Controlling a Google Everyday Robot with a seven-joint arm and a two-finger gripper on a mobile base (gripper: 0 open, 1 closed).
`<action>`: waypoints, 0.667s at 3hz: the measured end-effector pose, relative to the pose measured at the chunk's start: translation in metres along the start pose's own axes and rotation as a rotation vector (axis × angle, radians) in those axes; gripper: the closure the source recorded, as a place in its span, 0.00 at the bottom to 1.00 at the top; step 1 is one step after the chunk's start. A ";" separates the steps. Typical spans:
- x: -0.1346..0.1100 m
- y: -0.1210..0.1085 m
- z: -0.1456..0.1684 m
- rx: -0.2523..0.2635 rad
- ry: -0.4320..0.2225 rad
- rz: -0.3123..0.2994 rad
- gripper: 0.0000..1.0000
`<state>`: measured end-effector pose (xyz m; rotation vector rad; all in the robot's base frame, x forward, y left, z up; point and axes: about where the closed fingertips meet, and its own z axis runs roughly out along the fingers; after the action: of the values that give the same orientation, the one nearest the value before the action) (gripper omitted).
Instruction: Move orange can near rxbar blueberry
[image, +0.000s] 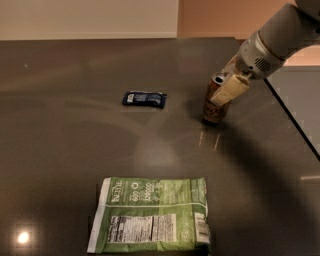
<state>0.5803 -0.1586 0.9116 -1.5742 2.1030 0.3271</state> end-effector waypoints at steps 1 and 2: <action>-0.026 0.005 0.008 -0.027 -0.018 -0.043 1.00; -0.060 0.009 0.026 -0.058 -0.041 -0.106 1.00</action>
Offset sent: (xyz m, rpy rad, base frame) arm 0.0142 0.0862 0.0154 0.0356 -0.0250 0.1682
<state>0.5910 -0.0941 0.9197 -1.6901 1.9871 0.3834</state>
